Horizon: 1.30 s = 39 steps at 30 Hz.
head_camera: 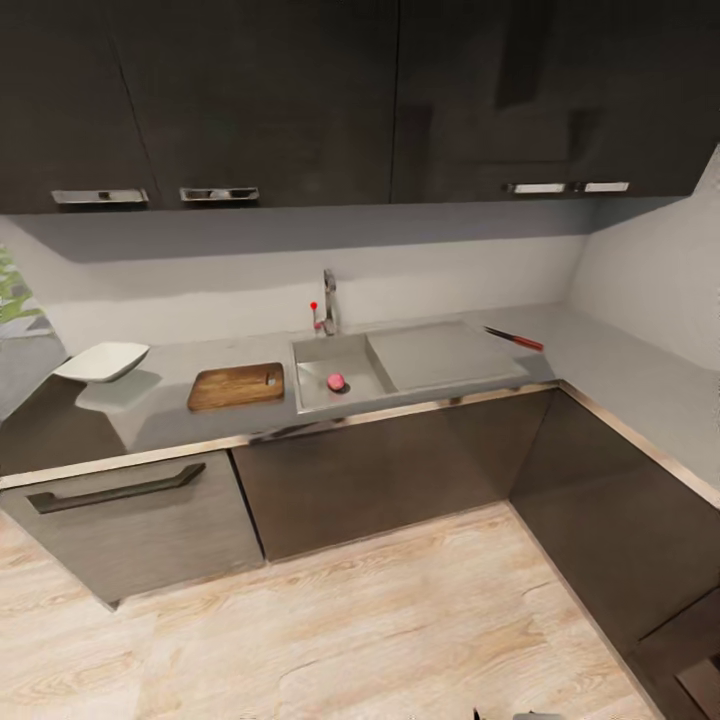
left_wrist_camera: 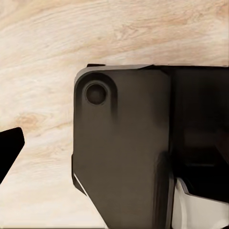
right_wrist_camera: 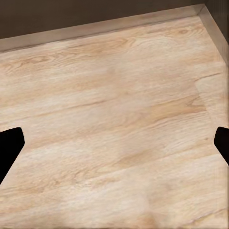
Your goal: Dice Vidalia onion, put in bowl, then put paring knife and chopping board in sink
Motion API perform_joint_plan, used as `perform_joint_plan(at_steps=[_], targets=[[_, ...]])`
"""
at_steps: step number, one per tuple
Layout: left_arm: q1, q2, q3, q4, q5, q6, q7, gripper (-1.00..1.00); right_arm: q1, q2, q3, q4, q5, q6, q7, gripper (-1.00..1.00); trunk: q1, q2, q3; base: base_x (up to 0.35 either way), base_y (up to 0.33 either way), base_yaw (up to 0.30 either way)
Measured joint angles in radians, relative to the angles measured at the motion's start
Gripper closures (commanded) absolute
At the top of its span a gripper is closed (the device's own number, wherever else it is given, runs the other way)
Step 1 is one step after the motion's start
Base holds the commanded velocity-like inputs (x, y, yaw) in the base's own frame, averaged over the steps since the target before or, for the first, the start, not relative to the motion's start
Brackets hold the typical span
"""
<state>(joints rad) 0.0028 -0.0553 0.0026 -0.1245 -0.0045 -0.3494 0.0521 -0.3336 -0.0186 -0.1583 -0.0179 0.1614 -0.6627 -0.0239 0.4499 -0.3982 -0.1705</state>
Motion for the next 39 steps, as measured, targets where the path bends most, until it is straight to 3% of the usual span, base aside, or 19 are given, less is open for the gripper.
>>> perform_joint_plan(at_steps=[6, 8, 13, 14, 18, 21, 25, 30, 34, 39], targets=[[-0.001, -0.001, 0.002, -0.042, -0.003, 0.029, 0.006, -1.00, 0.000, 0.000, 0.000, 0.000, 0.000, 0.000, -0.001, -1.00, 0.000, 0.000, 0.000, -0.055, 0.000, 0.000], [-0.001, -0.001, 0.003, -0.112, -0.003, 0.098, 0.008, -1.00, 0.000, 0.000, 0.000, 0.000, 0.000, 0.002, -0.001, -1.00, 0.000, 0.000, 0.000, -0.012, 0.000, 0.000], [-0.002, -0.001, 0.003, -0.464, -0.002, 0.485, 0.010, -1.00, 0.000, 0.000, 0.000, -0.001, 0.000, 0.056, 0.001, -1.00, 0.000, 0.000, 0.000, -0.004, 0.000, 0.000], [-0.002, -0.001, 0.002, -0.558, -0.002, 0.593, 0.009, -1.00, 0.000, 0.000, 0.000, -0.001, 0.000, 0.074, 0.001, -1.00, 0.000, 0.000, 0.000, -0.001, 0.000, 0.000], [-0.002, -0.004, -0.002, -0.822, -0.001, 0.844, 0.006, -1.00, 0.000, 0.001, 0.000, -0.001, 0.000, 0.100, 0.001, -1.00, 0.000, 0.000, 0.000, 0.000, 0.000, 0.000], [-0.001, -0.013, -0.020, -0.966, -0.001, 0.923, 0.005, -1.00, 0.000, 0.001, 0.000, -0.002, 0.000, 0.105, 0.000, -1.00, 0.000, 0.000, 0.000, 0.000, 0.000, 0.000], [-0.001, -0.019, -0.070, -1.142, -0.002, 1.010, 0.006, -1.00, 0.000, 0.002, 0.000, -0.002, 0.000, 0.108, -0.001, -1.00, 0.000, 0.000, 0.000, 0.000, 0.000, 0.000], [-0.003, -0.037, -0.145, -1.322, -0.002, 1.207, 0.006, -1.00, 0.000, 0.002, 0.000, -0.002, 0.000, 0.109, -0.001, -1.00, 0.000, 0.000, 0.000, 0.000, 0.000, 0.000], [-0.008, -0.068, -0.170, -1.398, -0.004, 1.277, 0.006, -1.00, 0.000, 0.002, 0.000, -0.002, 0.000, 0.109, -0.001, -1.00, 0.000, 0.000, 0.000, 0.000, 0.000, 0.000], [-0.042, -0.086, -0.217, -1.420, -0.008, 1.297, 0.010, -1.00, 0.000, 0.003, 0.000, -0.002, 0.000, 0.109, -0.001, -1.00, 0.000, 0.000, 0.000, 0.000, 0.000, 0.000]])
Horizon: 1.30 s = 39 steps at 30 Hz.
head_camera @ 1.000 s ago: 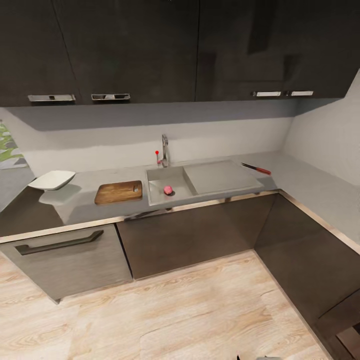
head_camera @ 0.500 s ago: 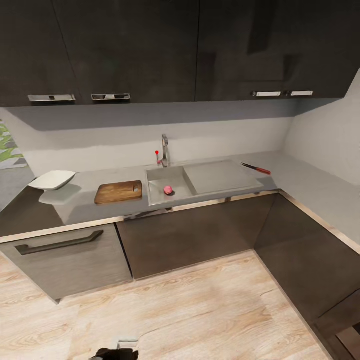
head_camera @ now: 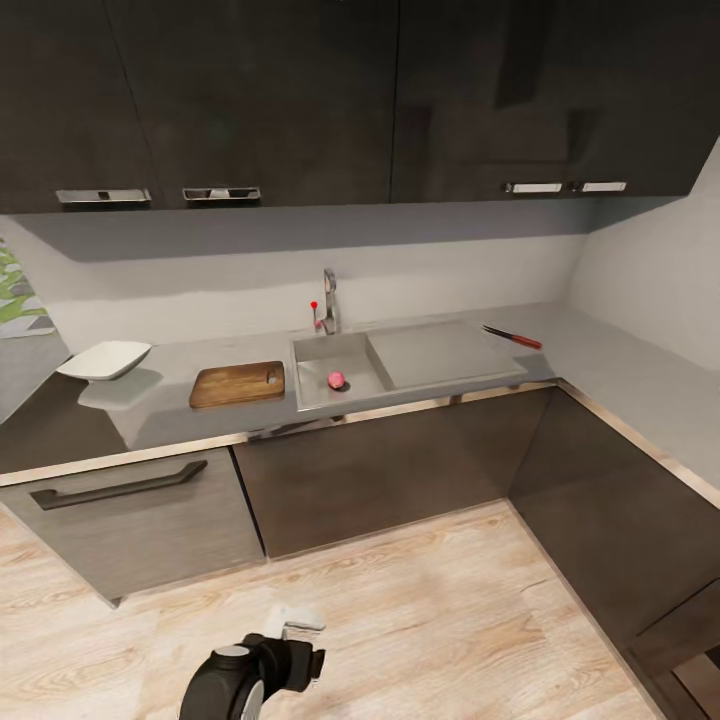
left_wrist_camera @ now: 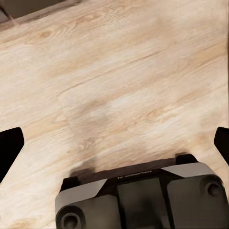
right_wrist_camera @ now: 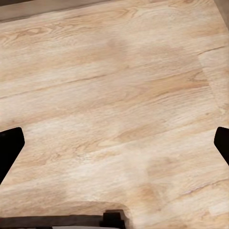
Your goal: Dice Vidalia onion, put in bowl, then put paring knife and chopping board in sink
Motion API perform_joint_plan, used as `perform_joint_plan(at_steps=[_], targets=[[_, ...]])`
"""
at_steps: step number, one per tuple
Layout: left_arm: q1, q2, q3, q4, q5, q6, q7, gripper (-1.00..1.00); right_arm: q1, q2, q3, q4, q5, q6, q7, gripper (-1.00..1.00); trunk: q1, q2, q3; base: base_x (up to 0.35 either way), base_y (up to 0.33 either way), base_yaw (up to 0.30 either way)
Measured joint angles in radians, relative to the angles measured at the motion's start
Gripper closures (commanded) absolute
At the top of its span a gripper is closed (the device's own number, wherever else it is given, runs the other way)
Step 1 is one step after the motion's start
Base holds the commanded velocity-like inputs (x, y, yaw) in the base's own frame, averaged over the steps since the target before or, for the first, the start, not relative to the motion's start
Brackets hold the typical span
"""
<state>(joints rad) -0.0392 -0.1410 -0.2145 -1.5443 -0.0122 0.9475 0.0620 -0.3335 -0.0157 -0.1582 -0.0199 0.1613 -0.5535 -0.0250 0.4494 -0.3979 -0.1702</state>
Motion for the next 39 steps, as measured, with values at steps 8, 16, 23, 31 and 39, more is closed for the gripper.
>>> perform_joint_plan(at_steps=[8, 16, 23, 31, 39], targets=[[-0.180, -0.010, -0.022, -0.005, -0.003, 0.032, 0.046, -1.00, 0.000, 0.000, 0.000, -0.001, 0.000, 0.000, 0.000, -1.00, 0.000, 0.000, 0.000, 0.000, 0.000, 0.000], [-0.462, -0.018, -0.024, -0.002, 0.011, 0.055, 0.052, -1.00, 0.000, 0.000, 0.000, -0.001, 0.000, 0.001, 0.000, -1.00, 0.000, 0.000, 0.000, 0.000, 0.000, 0.000], [-0.699, -0.020, -0.024, 0.028, 0.016, 0.057, 0.054, -1.00, 0.000, 0.000, 0.000, -0.001, 0.000, 0.001, 0.000, -1.00, 0.000, 0.000, 0.000, 0.000, 0.000, 0.000], [-0.936, -0.021, -0.022, 0.292, 0.023, 0.055, 0.054, -1.00, 0.000, 0.000, 0.000, -0.001, 0.000, 0.002, 0.000, -1.00, 0.000, 0.000, 0.000, 0.000, 0.000, 0.000], [-1.056, -0.020, -0.016, 0.518, 0.043, 0.052, 0.097, -1.00, 0.000, 0.000, 0.000, -0.001, 0.000, 0.002, 0.000, -1.00, 0.000, 0.000, 0.000, 0.000, 0.000, 0.000]])
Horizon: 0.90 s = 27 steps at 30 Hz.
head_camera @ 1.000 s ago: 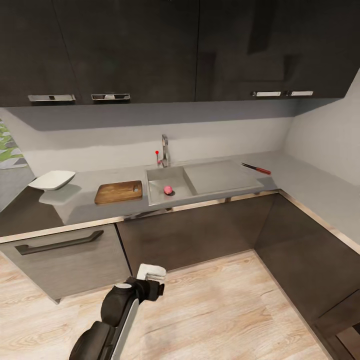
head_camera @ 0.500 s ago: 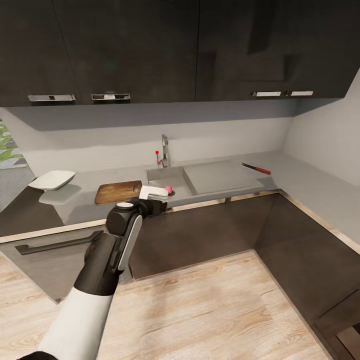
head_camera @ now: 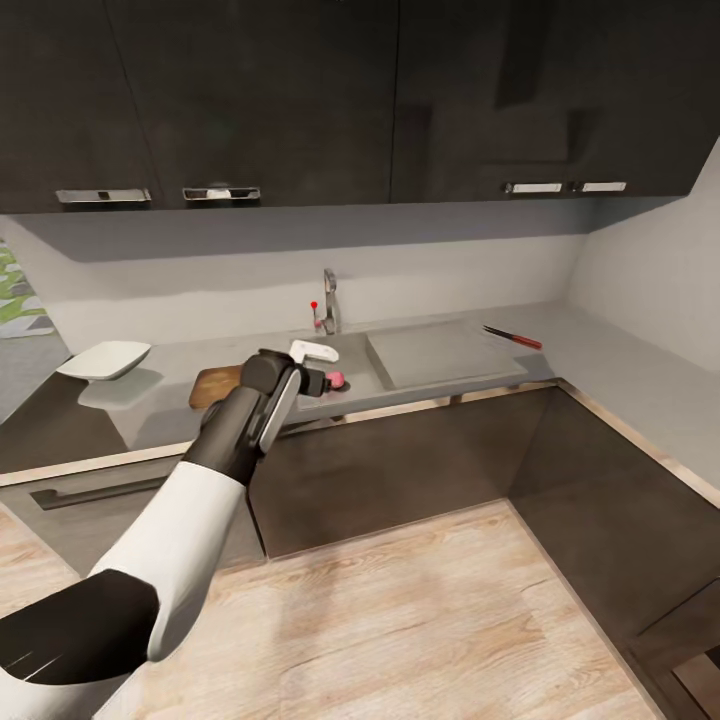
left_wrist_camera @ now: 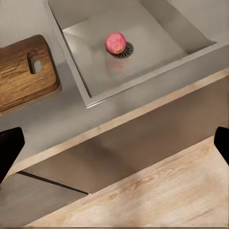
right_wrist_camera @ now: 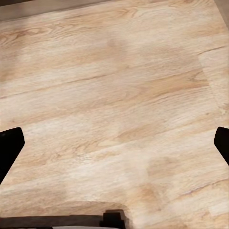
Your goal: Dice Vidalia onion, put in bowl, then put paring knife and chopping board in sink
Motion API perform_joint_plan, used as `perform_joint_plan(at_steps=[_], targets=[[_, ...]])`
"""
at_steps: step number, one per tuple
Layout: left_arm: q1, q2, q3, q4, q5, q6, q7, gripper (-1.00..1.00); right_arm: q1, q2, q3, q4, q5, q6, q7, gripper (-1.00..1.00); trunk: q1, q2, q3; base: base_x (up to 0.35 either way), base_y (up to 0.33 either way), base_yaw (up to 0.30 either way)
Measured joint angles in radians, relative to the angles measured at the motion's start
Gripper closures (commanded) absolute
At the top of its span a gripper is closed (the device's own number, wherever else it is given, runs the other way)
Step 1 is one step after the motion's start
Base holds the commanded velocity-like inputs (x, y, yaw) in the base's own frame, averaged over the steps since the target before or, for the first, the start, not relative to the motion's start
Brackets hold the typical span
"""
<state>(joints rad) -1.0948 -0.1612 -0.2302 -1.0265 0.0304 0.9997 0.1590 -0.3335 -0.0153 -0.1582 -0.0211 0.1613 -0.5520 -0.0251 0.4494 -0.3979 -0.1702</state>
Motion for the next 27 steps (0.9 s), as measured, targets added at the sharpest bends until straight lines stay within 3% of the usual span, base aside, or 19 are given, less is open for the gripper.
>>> perform_joint_plan(at_steps=[3, 5, 7, 8, 13, 18, 27], targets=[[-0.011, 0.000, 0.002, 0.029, 0.042, 0.000, 0.008, -1.00, 0.000, -0.001, 0.000, 0.000, 0.000, 0.000, 0.000, -1.00, 0.000, 0.000, 0.000, 0.000, 0.000, 0.000], [-0.015, 0.002, 0.005, 0.041, 0.088, 0.002, 0.010, -1.00, 0.000, -0.001, 0.000, 0.001, 0.000, 0.000, 0.000, -1.00, 0.000, 0.000, 0.000, 0.000, 0.000, 0.000], [-0.018, 0.011, 0.007, 0.040, 0.160, 0.004, 0.012, -1.00, 0.000, 0.000, 0.001, 0.001, 0.000, 0.000, 0.001, -1.00, 0.000, 0.000, 0.000, 0.000, 0.000, 0.000], [-0.018, 0.014, 0.006, 0.026, 0.169, 0.004, 0.012, -1.00, 0.000, 0.000, 0.001, 0.001, 0.000, 0.000, 0.001, -1.00, 0.000, 0.000, 0.000, 0.000, 0.000, 0.000], [-0.019, 0.023, 0.002, -0.074, 0.182, 0.006, 0.012, -1.00, 0.000, 0.001, 0.001, 0.002, 0.000, -0.001, 0.002, -1.00, 0.000, 0.000, 0.000, 0.000, 0.000, 0.000], [-0.019, 0.024, 0.001, -0.115, 0.184, 0.006, 0.012, -1.00, 0.000, 0.001, 0.001, 0.002, 0.000, 0.000, 0.002, -1.00, 0.000, 0.000, 0.000, 0.038, 0.000, 0.000], [-0.016, 0.025, -0.002, -0.015, 0.185, 0.004, 0.012, -1.00, 0.000, 0.005, 0.002, 0.003, 0.000, -0.001, 0.002, -1.00, -0.001, 0.000, 0.000, 0.293, -0.084, 0.000]])
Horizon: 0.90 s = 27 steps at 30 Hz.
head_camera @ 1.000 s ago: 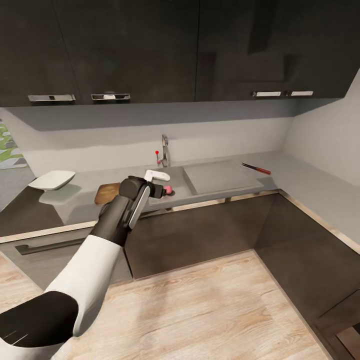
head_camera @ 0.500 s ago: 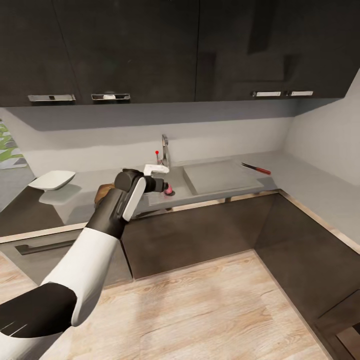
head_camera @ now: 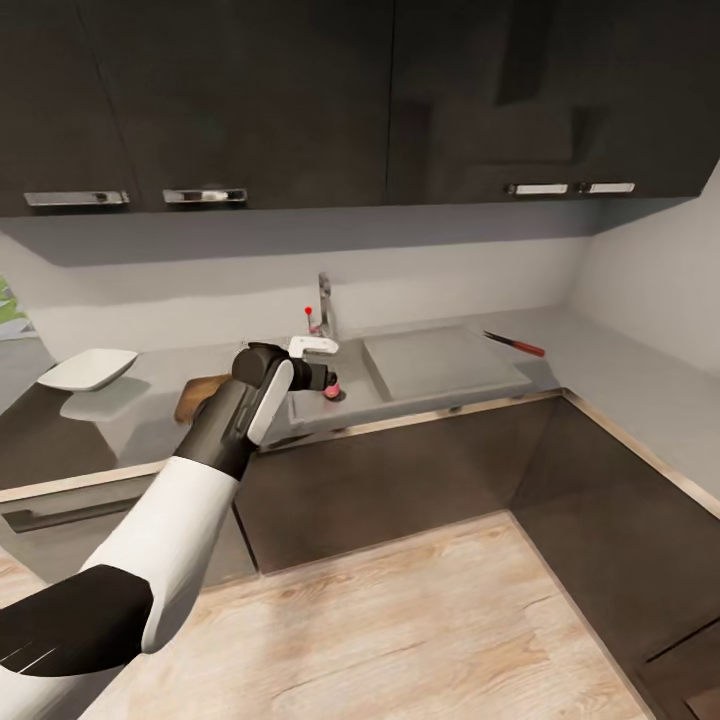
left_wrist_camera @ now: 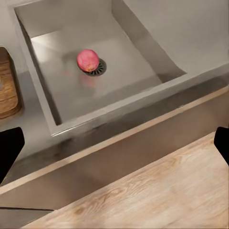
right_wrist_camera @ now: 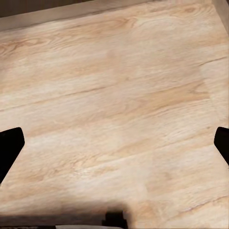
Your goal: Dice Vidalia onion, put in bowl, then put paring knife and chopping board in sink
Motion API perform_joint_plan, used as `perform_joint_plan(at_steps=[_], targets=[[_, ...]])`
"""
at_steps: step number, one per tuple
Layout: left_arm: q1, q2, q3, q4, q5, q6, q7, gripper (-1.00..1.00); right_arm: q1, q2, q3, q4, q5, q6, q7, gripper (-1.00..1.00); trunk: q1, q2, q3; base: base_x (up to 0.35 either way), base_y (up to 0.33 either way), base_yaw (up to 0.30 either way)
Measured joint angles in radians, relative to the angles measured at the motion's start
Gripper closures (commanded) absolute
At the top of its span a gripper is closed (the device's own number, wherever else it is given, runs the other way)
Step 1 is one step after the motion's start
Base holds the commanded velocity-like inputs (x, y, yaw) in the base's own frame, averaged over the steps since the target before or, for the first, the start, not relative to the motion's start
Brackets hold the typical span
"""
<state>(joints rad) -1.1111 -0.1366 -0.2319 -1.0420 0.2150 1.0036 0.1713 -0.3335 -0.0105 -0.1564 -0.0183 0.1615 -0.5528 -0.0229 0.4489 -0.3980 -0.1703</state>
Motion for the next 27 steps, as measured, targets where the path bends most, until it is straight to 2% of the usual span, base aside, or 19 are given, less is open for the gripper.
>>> perform_joint_plan(at_steps=[13, 17, 27], targets=[[0.002, 0.001, 0.000, 0.065, -0.001, -0.003, 0.001, -1.00, 0.000, 0.007, -0.002, 0.000, 0.000, 0.001, -0.001, -1.00, 0.000, 0.000, 0.000, 0.317, -0.121, 0.000], [0.001, 0.002, 0.000, 0.071, -0.003, -0.004, 0.001, -1.00, 0.000, 0.007, -0.001, 0.000, 0.000, 0.001, 0.000, -1.00, 0.000, 0.000, 0.000, 0.318, -0.028, 0.000], [0.002, 0.009, 0.002, 0.151, -0.005, -0.009, 0.000, -1.00, 0.000, 0.009, 0.000, 0.000, 0.000, 0.001, -0.001, -1.00, 0.000, 0.000, 0.000, 0.323, -0.001, 0.000]])
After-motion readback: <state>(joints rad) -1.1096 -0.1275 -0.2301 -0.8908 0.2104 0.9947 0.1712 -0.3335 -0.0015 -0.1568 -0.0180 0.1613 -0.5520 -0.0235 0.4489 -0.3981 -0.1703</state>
